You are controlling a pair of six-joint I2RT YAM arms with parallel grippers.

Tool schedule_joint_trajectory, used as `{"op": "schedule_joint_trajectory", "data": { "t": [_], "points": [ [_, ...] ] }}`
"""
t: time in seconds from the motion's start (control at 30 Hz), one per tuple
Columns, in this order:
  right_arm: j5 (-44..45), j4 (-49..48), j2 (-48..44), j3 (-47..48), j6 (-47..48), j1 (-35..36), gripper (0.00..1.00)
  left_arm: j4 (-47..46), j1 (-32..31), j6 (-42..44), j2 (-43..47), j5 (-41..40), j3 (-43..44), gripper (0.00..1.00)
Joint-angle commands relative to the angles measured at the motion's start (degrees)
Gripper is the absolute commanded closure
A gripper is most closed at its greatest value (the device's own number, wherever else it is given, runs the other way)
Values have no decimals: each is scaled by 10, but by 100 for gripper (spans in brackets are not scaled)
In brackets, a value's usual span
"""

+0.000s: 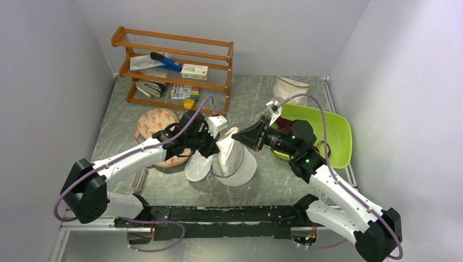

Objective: Unzip the laundry bag and remove the bra

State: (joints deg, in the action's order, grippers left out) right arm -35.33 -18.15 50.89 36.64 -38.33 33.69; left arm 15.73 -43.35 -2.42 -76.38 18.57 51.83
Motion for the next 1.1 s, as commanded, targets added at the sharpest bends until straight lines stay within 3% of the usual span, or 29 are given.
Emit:
{"op": "schedule_joint_trajectory", "data": {
  "t": [0.0, 0.43, 0.53, 0.67, 0.8, 1.07],
  "points": [
    [63, -28, -7, 30, -9, -5, 100, -4, -4, 3, 7, -6, 16, 93],
    [205, 86, -124, 77, 38, -5, 100, -3, -4, 3, 0, -2, 20, 93],
    [275, 142, -140, 102, 62, -4, 100, -4, -4, 2, 1, -5, 19, 93],
    [436, 274, -136, 154, 82, -5, 100, 0, -4, 5, -1, -2, 22, 92],
    [574, 388, -106, 195, 104, -5, 100, -4, -4, 7, 7, 1, 18, 73],
    [743, 451, -36, 242, 145, -6, 100, -17, -4, 11, 47, -7, 3, 41]
  ]
}}
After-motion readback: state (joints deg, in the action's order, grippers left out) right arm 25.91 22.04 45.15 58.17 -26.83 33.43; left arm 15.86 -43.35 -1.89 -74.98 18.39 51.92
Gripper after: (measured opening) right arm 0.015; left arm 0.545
